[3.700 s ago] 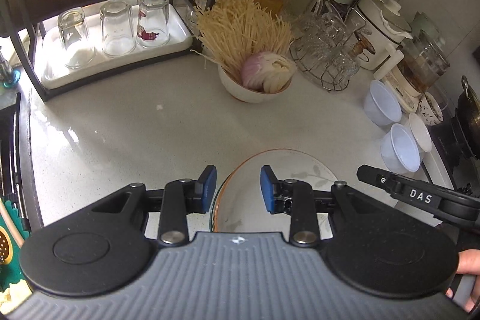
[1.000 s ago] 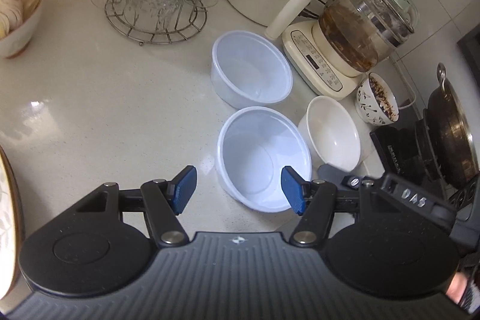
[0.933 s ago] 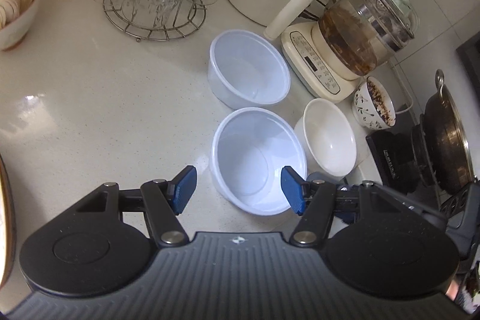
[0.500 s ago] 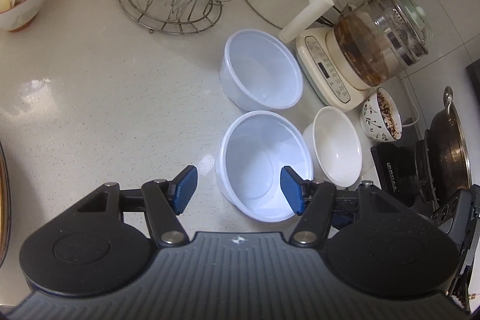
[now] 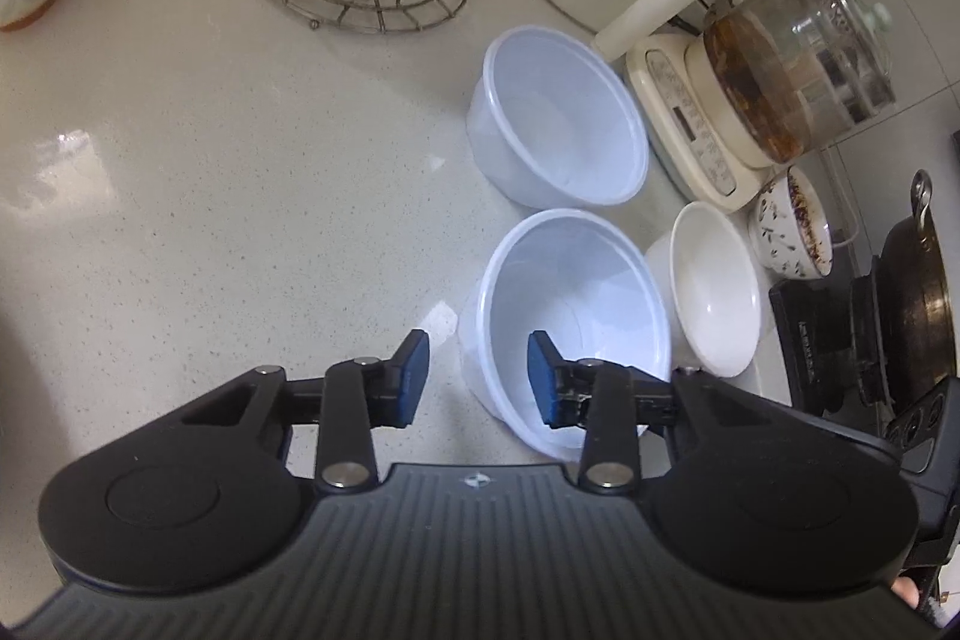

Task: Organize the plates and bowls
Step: 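Close both grippers on the rim of a white plastic bowl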

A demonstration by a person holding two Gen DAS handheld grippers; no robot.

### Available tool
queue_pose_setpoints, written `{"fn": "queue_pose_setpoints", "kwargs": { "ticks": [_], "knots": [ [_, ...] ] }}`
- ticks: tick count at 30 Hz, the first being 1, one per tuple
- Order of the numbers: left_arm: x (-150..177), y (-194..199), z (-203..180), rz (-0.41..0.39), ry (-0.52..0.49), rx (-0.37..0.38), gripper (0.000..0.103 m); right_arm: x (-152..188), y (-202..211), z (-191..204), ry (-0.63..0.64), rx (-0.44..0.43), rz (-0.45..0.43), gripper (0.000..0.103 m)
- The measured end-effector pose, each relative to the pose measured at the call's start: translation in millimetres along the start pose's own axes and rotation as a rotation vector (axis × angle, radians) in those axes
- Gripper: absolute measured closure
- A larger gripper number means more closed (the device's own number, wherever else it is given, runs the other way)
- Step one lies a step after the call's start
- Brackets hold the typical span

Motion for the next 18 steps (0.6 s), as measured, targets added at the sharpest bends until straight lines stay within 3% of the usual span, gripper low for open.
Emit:
{"fn": "queue_pose_setpoints", "kwargs": {
  "ticks": [8, 18],
  "knots": [
    [0, -5, -4, -0.011, -0.015, 0.011, 0.091, -1, 0, 1, 0.029, 0.016, 0.004, 0.091],
    [9, 14, 4, -0.059, 0.019, 0.026, 0.093, 1, 3, 13, 0.111, 0.001, 0.011, 0.091]
  ]
}}
Point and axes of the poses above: each gripper's, at about its wrist camera, not at the fingertips, and y roughly against the way its jaws point, z to its left, x to its underside, the point moved 1 cm from there along -y, roughly the way its jaws point, and after that the axes turned 12 degrees about z, right-handed, at the moved point
